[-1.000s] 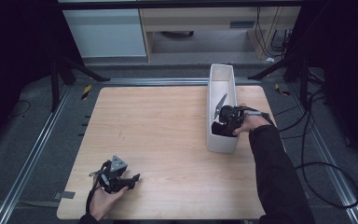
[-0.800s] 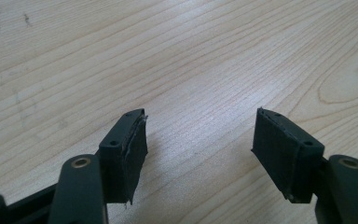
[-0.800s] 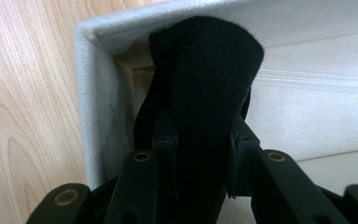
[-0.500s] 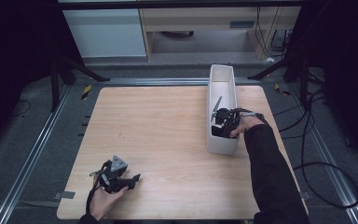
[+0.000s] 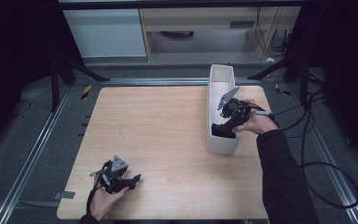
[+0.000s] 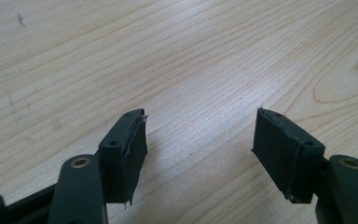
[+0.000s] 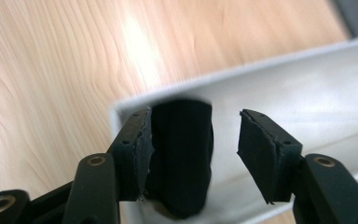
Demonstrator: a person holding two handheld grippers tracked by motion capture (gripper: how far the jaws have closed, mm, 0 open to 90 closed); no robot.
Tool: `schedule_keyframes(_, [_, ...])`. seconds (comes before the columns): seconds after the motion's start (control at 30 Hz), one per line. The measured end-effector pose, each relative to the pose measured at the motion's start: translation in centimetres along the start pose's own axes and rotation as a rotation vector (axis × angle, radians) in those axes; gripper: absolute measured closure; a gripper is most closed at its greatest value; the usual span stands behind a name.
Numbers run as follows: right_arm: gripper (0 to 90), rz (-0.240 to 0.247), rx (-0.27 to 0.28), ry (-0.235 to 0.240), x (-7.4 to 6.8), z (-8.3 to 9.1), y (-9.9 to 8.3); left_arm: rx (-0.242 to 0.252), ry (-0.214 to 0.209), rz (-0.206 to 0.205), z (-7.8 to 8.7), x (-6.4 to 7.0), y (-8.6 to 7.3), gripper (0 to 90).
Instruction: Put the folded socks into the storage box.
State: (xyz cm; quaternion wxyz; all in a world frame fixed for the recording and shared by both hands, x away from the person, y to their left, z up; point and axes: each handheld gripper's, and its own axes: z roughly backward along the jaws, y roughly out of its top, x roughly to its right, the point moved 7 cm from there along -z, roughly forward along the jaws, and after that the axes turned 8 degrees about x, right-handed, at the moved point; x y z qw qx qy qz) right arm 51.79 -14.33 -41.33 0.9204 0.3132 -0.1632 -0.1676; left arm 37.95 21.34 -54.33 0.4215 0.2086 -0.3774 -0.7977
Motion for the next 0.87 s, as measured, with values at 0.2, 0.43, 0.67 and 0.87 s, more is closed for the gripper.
schedule_keyframes(0.2, [37.9,-0.075,0.125,-0.085,-2.1,2.6,0.9,0.012,0.007,-0.003,0.2,-0.2,0.2,33.5])
schedule_keyframes(0.43, [29.2,-0.203,0.323,-0.204,-4.8,5.3,0.5,0.023,0.032,0.019,0.6,-1.1,0.3,33.4])
schedule_keyframes(0.67, [25.2,-0.369,0.464,-0.311,-7.0,7.7,-2.2,0.042,0.062,0.042,1.1,-2.5,0.5,33.3])
schedule_keyframes(0.87, [22.5,-0.485,0.472,-0.36,-8.5,7.6,-5.8,0.055,0.096,0.064,1.6,-3.8,0.4,33.3])
